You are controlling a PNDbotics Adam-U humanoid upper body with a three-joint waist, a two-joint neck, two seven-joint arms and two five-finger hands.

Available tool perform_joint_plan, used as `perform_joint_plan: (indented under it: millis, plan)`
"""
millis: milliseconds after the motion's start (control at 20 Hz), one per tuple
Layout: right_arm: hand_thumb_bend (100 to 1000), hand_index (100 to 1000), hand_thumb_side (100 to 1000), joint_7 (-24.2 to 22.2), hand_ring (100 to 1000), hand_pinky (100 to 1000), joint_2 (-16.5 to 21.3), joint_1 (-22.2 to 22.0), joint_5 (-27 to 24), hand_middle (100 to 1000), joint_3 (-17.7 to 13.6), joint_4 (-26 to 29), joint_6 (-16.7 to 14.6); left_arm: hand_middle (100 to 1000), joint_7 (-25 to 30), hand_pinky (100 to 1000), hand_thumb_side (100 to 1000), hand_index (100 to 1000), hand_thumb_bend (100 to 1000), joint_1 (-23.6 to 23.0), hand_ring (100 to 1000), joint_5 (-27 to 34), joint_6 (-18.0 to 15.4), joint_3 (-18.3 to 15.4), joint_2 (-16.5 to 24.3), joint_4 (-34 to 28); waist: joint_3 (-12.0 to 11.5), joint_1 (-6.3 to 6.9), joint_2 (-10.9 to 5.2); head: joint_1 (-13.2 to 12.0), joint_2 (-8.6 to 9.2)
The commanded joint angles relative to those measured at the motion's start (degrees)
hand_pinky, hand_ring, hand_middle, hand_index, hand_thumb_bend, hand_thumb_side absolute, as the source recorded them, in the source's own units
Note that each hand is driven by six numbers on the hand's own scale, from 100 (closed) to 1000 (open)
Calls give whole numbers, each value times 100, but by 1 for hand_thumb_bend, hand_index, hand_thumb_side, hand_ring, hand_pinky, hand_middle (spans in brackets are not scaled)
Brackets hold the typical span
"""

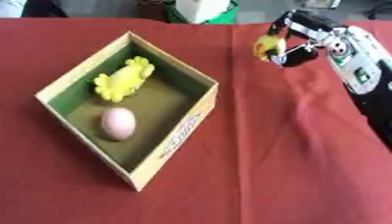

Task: Pick up objects on the table and place them in the box.

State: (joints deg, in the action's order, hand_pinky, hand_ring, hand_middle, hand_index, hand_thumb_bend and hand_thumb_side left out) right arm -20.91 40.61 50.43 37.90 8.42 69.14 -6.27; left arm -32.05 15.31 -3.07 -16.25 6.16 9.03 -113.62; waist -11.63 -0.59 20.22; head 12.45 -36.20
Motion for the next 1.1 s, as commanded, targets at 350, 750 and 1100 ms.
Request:
perform_joint_plan:
  millis: [350,750,1100]
  plan:
    - [100,579,192,156,758,641,173,267,-453,491,53,946,250,666,-11,708,901,751,100,19,608,1,27,-22,47,-97,50,39,-253,-124,-86]
    - [100,572,237,-4,751,638,-194,621,-760,491,395,2181,335,667,8,708,900,751,100,17,609,14,34,-7,52,-97,26,33,-321,-73,20]
    - [100,569,236,-323,749,639,-804,952,-930,490,641,2402,434,667,22,707,899,750,100,38,609,26,24,8,46,-97,-28,0,-351,-19,20]
